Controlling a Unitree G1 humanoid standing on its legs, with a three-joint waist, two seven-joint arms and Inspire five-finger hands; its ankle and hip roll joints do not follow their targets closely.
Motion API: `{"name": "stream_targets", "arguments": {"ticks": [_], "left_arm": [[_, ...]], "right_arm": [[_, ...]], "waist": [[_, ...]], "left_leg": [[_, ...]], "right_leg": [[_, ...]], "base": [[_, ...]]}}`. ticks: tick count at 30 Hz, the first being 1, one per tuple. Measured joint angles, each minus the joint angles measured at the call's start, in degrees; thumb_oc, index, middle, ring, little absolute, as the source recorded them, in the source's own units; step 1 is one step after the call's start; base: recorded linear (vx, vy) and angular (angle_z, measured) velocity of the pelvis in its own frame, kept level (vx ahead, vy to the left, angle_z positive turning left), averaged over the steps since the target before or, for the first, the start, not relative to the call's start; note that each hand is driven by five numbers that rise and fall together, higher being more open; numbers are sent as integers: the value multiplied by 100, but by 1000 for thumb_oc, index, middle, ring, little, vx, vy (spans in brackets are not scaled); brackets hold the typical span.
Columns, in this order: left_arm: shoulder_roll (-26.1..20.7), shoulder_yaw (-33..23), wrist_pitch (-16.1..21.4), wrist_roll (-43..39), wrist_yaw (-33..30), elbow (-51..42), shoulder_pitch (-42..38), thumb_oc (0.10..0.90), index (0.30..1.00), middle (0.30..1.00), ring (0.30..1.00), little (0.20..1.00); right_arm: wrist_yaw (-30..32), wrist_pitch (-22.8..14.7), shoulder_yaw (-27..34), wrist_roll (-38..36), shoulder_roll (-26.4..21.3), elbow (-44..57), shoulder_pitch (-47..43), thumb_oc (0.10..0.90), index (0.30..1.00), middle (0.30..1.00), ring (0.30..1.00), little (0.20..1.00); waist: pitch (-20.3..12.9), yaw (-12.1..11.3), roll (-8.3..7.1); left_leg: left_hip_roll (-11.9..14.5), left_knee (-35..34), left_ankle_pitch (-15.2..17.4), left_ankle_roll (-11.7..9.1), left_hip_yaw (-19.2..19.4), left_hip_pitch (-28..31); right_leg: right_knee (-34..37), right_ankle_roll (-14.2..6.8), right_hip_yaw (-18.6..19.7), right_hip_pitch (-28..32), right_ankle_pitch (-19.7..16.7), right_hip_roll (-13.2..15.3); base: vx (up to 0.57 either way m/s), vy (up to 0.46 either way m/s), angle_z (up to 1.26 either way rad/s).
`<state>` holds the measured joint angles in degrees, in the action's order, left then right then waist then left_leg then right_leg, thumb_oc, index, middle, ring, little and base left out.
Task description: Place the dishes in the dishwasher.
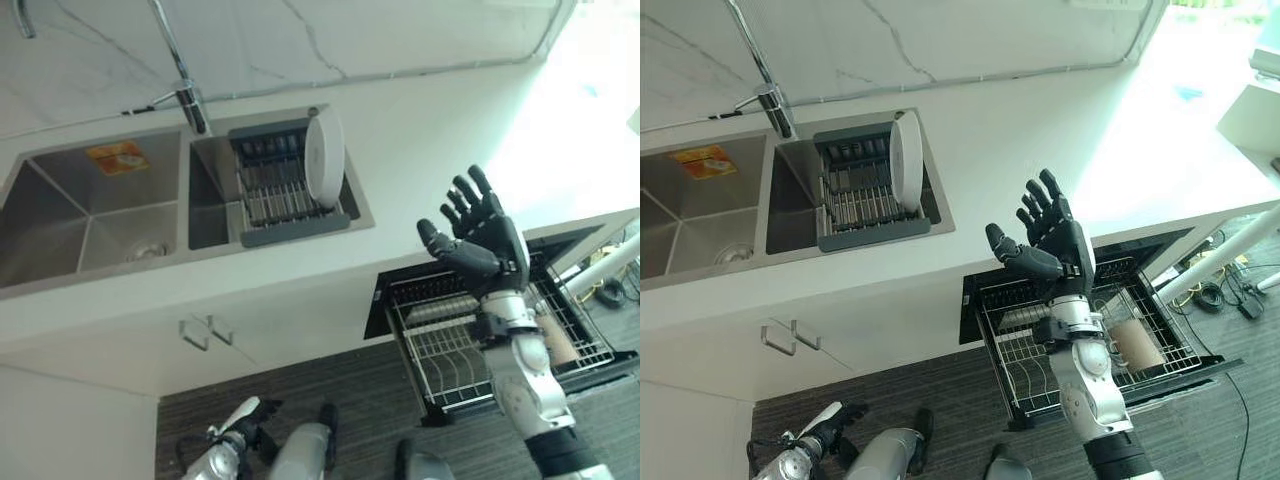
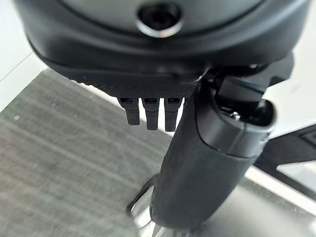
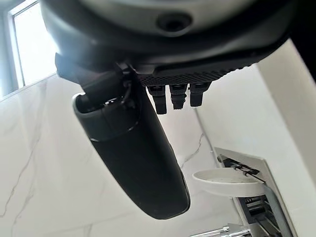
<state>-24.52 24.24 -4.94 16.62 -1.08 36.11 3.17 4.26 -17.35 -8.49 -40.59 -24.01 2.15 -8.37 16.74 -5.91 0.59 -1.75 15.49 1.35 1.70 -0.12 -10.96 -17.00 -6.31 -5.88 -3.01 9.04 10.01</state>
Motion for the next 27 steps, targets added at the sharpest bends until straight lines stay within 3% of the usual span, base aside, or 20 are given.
{"name": "stream_targets", "arguments": {"ticks": [5, 10, 14, 18, 23, 27], "left_arm": [[51, 4, -31, 234, -93, -9, -55, 800, 900, 900, 900, 900], [109, -105, -466, 441, -639, 172, -230, 800, 900, 900, 900, 900], [519, -440, -470, -490, -703, 163, -179, 800, 900, 900, 900, 900], [735, -643, -459, -1627, -694, 124, -190, 800, 900, 900, 900, 900], [650, -355, -460, -1108, -567, -63, -365, 800, 900, 900, 900, 900], [465, -547, -463, -1636, -529, -54, -496, 800, 900, 900, 900, 900]], "right_arm": [[0, -3, -1, 8, -57, 4, -84, 800, 900, 900, 900, 900], [14, 2, -209, 86, -107, 206, -413, 800, 900, 900, 900, 900], [135, 32, -250, 235, -104, 232, -439, 800, 900, 900, 900, 900], [147, 148, -337, 235, -81, 232, -431, 800, 900, 900, 900, 900], [103, 151, -463, 232, -84, 208, -398, 800, 900, 900, 900, 900], [-17, 175, -536, 225, -83, 208, -397, 800, 900, 900, 900, 900]], "waist": [[0, 102, 4], [1, 55, 117], [1, -109, 130], [34, -74, 60], [63, -29, -69], [63, 51, -67]], "left_leg": [[-25, -36, -4, -2, 12, 41], [-48, -63, -24, -36, 5, 127], [-90, -32, -14, -25, -39, 119], [-116, -31, -11, -17, -43, 183], [-114, 15, 31, 32, -33, 206], [-123, 30, 39, 31, -24, 208]], "right_leg": [[5, -7, 11, 14, 4, 20], [10, -20, -16, 112, 20, 14], [12, -40, -100, 164, 35, 55], [37, -58, -150, 269, 39, 81], [89, -65, -149, 335, 34, 84], [91, -98, -129, 354, 13, 95]], "base": [[49, 44, -2], [12, 54, 4], [-2, 16, 9], [18, 12, 7], [1, 15, -1], [-2, 8, -1]]}}
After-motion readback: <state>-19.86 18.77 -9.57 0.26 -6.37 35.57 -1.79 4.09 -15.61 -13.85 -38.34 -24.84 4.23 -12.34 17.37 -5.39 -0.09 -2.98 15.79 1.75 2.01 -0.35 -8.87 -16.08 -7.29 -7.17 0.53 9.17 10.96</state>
